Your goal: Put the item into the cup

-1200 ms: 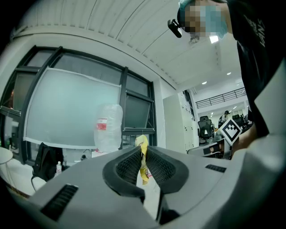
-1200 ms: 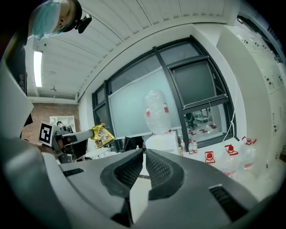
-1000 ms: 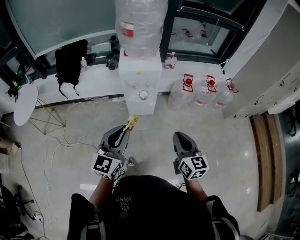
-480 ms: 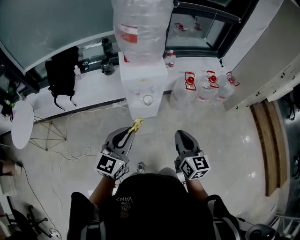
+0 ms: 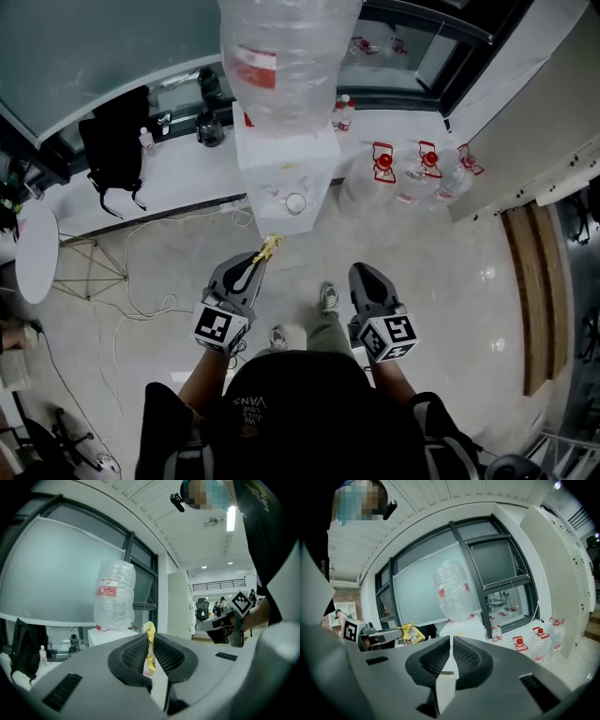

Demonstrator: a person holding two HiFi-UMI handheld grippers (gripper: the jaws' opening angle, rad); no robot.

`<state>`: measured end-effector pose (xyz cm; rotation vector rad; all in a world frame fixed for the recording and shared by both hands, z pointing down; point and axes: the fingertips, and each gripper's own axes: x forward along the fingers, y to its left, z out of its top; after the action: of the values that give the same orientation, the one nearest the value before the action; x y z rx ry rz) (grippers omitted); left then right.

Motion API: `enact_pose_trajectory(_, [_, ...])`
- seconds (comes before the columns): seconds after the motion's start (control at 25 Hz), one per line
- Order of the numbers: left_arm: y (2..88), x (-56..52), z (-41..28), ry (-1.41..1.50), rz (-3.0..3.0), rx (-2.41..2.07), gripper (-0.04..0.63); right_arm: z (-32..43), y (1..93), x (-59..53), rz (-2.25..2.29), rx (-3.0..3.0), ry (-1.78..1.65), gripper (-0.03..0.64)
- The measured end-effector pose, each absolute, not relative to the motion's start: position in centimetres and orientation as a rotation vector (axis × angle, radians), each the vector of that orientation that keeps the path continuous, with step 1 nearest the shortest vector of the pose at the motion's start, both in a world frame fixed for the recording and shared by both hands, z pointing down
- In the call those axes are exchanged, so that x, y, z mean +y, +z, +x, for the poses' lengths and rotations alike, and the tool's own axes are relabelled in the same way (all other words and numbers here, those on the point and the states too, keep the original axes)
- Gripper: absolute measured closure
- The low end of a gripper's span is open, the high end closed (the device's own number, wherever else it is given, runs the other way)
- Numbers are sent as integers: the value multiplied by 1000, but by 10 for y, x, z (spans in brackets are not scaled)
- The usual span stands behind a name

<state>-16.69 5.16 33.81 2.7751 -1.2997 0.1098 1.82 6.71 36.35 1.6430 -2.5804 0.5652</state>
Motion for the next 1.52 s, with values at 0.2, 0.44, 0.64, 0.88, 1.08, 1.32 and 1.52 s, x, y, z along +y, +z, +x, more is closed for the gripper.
enact_pose_trajectory(0.2, [352, 13, -159, 106, 2707, -1403, 549, 29, 370, 25, 1543, -2615, 577, 569])
enact_pose_trajectory(0.44, [382, -32, -145, 139, 2654, -1469, 549, 43, 388, -27, 1439, -2628, 603, 569])
enact_pose_trajectory(0.64, [418, -67, -135, 163, 2624, -1492, 549, 55, 415, -59, 1401, -2595, 653, 569])
enact_pose_trajectory(0.88, [458, -96, -129, 184, 2587, -1499, 549, 57, 447, -82, 1362, -2574, 700, 569])
enact_pose_trajectory(1.08, [479, -124, -129, 192, 2566, -1506, 549, 52, 461, -100, 1314, -2562, 732, 569])
enact_pose_trajectory(1.32, [509, -147, -122, 227, 2564, -1501, 549, 51, 478, -114, 1277, -2559, 737, 569])
enact_pose_trajectory(1.52, [535, -164, -111, 249, 2546, -1497, 549, 57, 490, -122, 1246, -2567, 744, 569])
